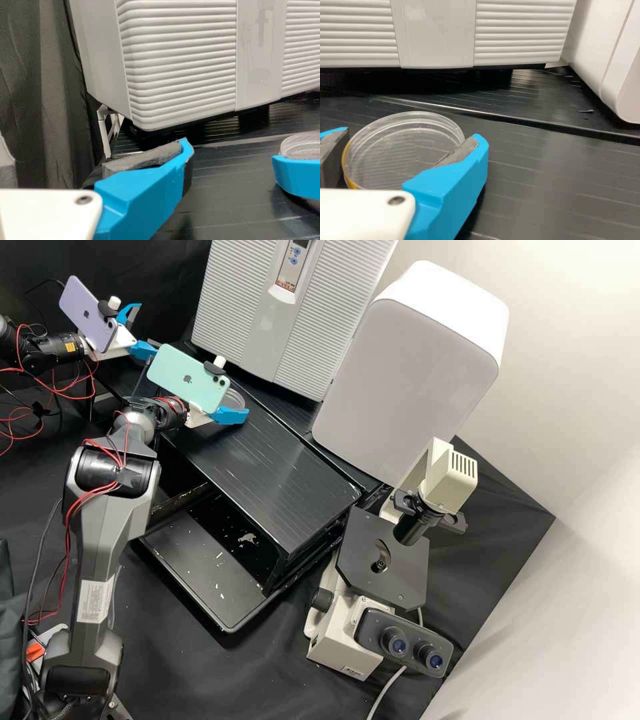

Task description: Slide the petri dish to the right

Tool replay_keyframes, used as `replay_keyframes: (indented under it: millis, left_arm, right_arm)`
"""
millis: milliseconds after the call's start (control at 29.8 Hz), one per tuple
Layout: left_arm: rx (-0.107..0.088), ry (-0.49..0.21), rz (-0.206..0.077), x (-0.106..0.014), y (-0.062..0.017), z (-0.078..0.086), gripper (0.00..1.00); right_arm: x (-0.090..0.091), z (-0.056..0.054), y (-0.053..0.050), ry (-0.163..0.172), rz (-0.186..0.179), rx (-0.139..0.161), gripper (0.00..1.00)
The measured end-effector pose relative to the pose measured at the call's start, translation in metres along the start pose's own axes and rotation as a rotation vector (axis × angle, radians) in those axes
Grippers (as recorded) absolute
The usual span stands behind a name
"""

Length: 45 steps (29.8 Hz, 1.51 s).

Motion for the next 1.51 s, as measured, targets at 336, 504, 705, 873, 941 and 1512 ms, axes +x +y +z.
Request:
replay_keyframes:
  millis: [336,504,705,873,941,1512]
  left_arm:
    - [0.000,0.000,0.000,0.000,0.0000,0.000,1.00]
    - [0.000,0.000,0.000,0.000,0.0000,0.000,1.00]
    - [0.000,0.000,0.000,0.000,0.0000,0.000,1.00]
    - [0.000,0.000,0.000,0.000,0.0000,0.000,1.00]
    - [0.000,0.000,0.000,0.000,0.0000,0.000,1.00]
    - [0.000,0.000,0.000,0.000,0.0000,0.000,1.00]
  right_arm:
    - [-0.017,0.017,-0.003,0.012,0.013,-0.016,0.00]
    - [-0.036,0.034,-0.004,0.020,0.056,-0.026,0.00]
    - [-0.052,0.046,-0.002,0.010,0.079,-0.027,0.00]
    - [-0.052,0.048,-0.002,-0.005,0.072,-0.020,0.00]
    - [-0.052,0.049,-0.002,-0.014,0.070,-0.015,0.00]
    - [-0.054,0.066,0.010,-0.096,0.082,0.020,0.00]
